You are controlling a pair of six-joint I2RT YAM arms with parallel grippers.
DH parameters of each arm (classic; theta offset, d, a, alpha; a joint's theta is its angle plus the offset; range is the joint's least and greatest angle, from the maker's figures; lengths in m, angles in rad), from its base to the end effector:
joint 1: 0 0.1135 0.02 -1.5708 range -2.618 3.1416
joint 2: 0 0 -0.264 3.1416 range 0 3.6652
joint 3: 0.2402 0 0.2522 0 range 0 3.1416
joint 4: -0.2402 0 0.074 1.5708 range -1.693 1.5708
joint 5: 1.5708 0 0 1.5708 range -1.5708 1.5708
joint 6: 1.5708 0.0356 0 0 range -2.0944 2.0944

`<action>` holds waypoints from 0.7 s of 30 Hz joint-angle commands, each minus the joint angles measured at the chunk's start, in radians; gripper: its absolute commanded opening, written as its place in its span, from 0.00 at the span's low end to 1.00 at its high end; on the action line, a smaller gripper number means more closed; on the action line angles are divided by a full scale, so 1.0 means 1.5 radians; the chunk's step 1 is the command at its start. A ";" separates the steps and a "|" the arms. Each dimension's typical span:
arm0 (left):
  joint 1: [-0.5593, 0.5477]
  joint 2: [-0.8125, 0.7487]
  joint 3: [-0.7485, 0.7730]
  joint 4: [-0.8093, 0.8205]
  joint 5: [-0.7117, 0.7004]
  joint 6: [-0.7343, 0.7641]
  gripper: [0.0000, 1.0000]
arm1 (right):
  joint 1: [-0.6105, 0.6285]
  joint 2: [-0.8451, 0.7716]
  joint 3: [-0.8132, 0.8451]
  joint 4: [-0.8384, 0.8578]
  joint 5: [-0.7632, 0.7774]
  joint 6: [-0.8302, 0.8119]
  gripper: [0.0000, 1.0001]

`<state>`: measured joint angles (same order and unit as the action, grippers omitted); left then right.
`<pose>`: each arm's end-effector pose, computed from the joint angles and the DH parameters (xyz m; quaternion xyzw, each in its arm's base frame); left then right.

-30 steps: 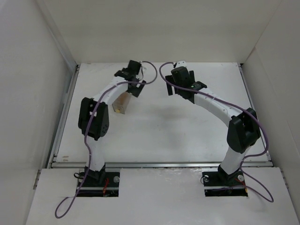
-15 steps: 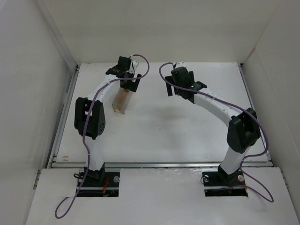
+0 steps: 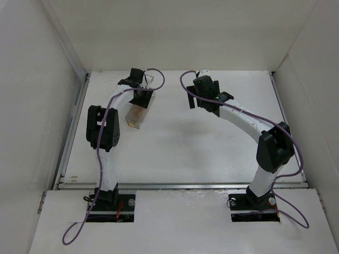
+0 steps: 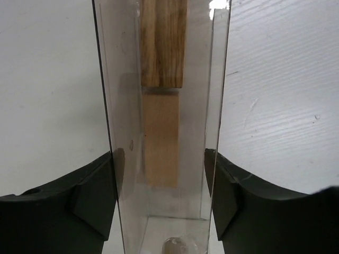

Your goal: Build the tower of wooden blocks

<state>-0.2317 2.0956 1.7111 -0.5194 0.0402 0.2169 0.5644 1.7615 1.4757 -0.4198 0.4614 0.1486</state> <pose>0.4568 -0.1092 0.2196 0.2165 0.9196 -0.0214 0.3271 0.3486 0.2019 0.2926 -0.0886 0.8846 -0.0521 0.4549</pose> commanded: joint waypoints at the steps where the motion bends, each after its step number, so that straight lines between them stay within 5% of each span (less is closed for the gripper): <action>1: -0.019 -0.006 0.016 -0.034 0.005 -0.002 0.00 | 0.007 -0.019 0.007 -0.001 0.002 0.006 1.00; 6: -0.108 -0.013 -0.017 0.002 -0.279 0.060 0.00 | 0.013 -0.013 0.013 -0.001 0.012 0.014 1.00; 11: -0.224 -0.013 -0.120 0.171 -0.579 0.179 0.00 | 0.013 -0.006 0.019 -0.016 0.095 0.087 1.00; 17: -0.244 -0.007 -0.146 0.245 -0.663 0.212 0.00 | -0.029 -0.020 0.007 -0.054 0.110 0.180 1.00; 21: -0.250 -0.007 -0.127 0.196 -0.619 0.181 0.00 | -0.045 -0.020 -0.006 -0.061 0.091 0.194 1.00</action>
<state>-0.6048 2.1048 1.4963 -0.2157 -0.8391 0.4892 0.5091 1.7615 1.4746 -0.5198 0.5884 0.3710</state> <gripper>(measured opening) 0.563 0.999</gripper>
